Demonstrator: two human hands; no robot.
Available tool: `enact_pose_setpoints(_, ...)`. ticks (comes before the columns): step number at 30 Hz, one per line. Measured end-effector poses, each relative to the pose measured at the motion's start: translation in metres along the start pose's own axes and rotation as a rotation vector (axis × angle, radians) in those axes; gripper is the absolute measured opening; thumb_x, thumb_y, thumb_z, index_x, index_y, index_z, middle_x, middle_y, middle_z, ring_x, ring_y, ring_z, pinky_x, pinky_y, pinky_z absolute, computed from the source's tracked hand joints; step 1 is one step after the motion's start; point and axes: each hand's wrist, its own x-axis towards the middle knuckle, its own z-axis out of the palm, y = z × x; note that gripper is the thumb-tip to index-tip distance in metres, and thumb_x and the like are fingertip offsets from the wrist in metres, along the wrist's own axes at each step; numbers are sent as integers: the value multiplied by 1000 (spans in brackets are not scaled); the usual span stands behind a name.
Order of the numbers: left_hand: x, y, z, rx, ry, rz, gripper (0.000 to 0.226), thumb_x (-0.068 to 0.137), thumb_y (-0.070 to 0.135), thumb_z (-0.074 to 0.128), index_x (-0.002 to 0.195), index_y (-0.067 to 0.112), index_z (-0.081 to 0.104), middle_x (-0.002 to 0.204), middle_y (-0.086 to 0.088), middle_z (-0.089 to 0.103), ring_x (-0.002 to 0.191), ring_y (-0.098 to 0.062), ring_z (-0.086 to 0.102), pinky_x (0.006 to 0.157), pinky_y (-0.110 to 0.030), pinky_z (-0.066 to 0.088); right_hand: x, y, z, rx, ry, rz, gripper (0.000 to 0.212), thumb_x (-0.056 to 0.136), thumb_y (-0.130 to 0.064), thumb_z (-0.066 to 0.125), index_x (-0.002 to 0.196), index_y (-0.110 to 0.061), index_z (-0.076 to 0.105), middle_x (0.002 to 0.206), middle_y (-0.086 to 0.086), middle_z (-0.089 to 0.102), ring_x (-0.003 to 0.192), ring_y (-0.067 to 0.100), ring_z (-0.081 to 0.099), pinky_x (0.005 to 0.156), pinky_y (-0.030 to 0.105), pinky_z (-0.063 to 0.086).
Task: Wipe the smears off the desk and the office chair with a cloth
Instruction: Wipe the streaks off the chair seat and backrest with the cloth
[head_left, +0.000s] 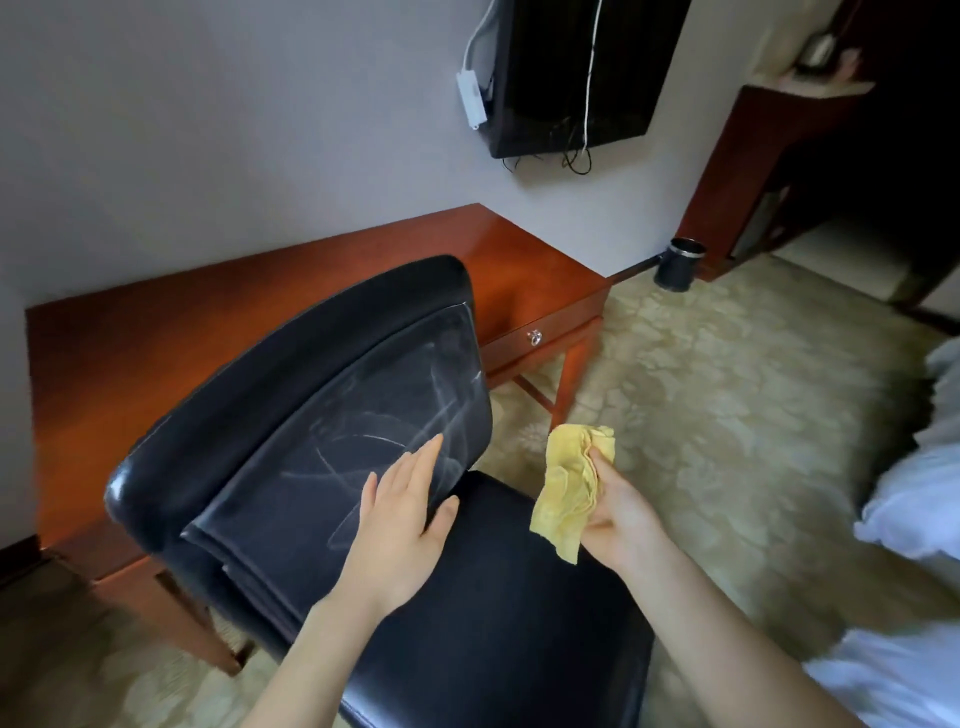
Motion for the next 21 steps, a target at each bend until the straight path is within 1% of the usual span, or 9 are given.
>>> enact_pose_setpoints(2,7,7,11,19,8,-26,62,99,29,45,151,31,10,153,11,26,144,-7,11,117,-34,-4,9,-20,-9,-2,-19,0,34,98,-32,47,123,-11,59,95,10,69,86,22,65,73,36,49)
enact_pose_setpoints(4,16,22,32,59,36,-48,63,99,30,45,151,32,11,153,11,26,144,-6,10,118,-34,-2,19,-48,-22,-37,-60,14,36,99,-32,47,126,-10,57,112,12,66,101,24,62,92,38,47)
enact_pose_setpoints(5,22,35,46,86,64,-67,62,99,31,45,151,32,11,153,11,25,144,-6,10,118,-35,-1,26,-66,-31,-58,-95,29,38,99,-32,46,128,-9,55,119,13,63,105,24,60,98,39,43)
enact_pose_setpoints(6,26,46,58,107,87,-89,62,98,31,45,151,32,11,153,11,25,144,-7,9,118,-35,0,33,-82,-39,-76,-122,44,38,99,-32,46,129,-9,55,122,14,61,106,25,60,100,39,42)
enact_pose_setpoints(9,36,76,89,111,159,-178,63,98,31,46,150,32,12,156,13,19,145,-7,5,119,-36,-1,48,-126,-59,-150,-177,85,40,98,-33,47,130,-9,53,125,14,59,109,26,58,95,40,41)
enact_pose_setpoints(13,39,116,116,169,214,-308,64,99,33,44,151,32,8,158,14,8,146,-6,-3,119,-38,-4,69,-176,-77,-225,-232,128,41,99,-31,45,134,-11,50,130,12,56,116,25,54,94,38,41)
enact_pose_setpoints(16,32,126,117,260,209,-397,63,100,35,40,152,31,4,159,15,-1,146,-8,-9,117,-38,-7,78,-186,-73,-306,-273,130,41,101,-29,42,138,-13,46,129,9,55,104,21,56,87,34,43)
enact_pose_setpoints(18,27,124,113,309,212,-450,64,100,36,40,152,30,3,158,15,-5,146,-11,-11,117,-39,-8,80,-184,-65,-357,-282,100,38,101,-27,43,136,-15,47,125,9,57,99,20,57,90,35,42)
enact_pose_setpoints(21,16,116,99,366,207,-533,66,100,38,39,152,29,0,156,17,-13,146,-13,-13,116,-41,-8,83,-168,-41,-408,-308,66,30,100,-23,46,128,-17,53,105,7,62,85,18,59,85,36,44)
